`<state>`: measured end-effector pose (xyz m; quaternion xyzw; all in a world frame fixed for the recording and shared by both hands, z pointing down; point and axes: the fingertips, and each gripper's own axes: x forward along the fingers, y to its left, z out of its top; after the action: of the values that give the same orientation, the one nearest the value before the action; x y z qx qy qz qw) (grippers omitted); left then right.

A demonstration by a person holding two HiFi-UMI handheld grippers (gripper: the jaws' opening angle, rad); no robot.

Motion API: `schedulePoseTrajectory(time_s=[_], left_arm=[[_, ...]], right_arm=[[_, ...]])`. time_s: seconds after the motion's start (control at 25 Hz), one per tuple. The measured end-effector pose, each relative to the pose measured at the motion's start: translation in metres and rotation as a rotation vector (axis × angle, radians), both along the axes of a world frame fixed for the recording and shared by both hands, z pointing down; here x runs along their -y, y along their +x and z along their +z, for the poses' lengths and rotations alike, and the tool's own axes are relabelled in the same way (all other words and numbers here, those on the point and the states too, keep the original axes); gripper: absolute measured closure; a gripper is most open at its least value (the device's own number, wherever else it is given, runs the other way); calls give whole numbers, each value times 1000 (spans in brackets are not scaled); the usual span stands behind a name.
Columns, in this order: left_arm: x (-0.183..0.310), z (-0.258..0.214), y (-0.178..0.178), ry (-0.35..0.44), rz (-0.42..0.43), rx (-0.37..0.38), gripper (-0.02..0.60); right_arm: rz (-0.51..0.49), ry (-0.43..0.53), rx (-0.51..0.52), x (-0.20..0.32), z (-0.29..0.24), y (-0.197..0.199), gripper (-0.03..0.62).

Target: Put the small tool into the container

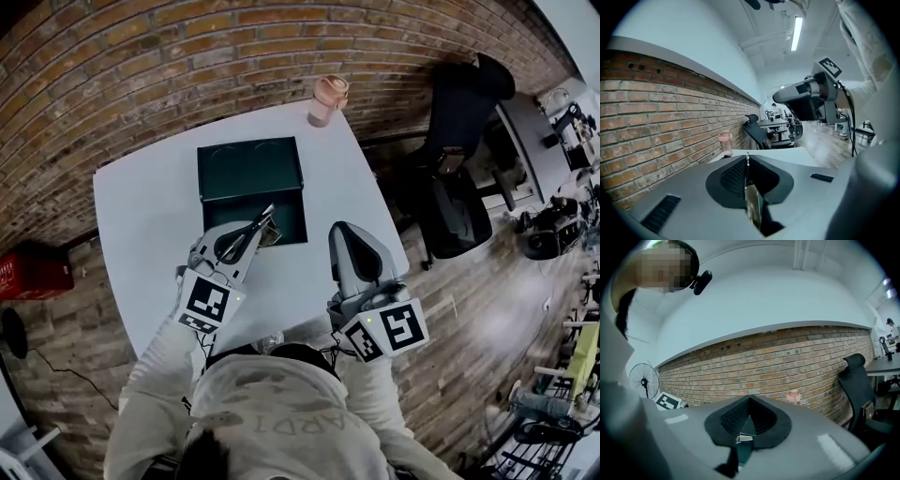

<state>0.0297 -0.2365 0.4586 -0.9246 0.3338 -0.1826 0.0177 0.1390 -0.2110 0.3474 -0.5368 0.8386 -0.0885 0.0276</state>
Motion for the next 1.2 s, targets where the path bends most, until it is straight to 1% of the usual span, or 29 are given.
schedulePoseTrajectory(time_s=[0.12,0.28,0.6,0.88,1.04,1.2], left_arm=[[6,18,7,-34,36,34,561],[14,25,21,-21,92,66,561],[35,44,32,-29,144,110,561],[43,64,33,-54,160,141,561],[44,73,33,-53,180,177,561],[48,77,37,-64,182,182,561]], right_arm=[[17,-13,-3,4,5,6,583],[47,-34,-7,6,11,16,583],[68,-72,-18,14,24,22,583],[77,-100,-39,7,32,22,583],[80,-107,-49,1,35,20,583],[83,-110,-53,-1,34,23,583]])
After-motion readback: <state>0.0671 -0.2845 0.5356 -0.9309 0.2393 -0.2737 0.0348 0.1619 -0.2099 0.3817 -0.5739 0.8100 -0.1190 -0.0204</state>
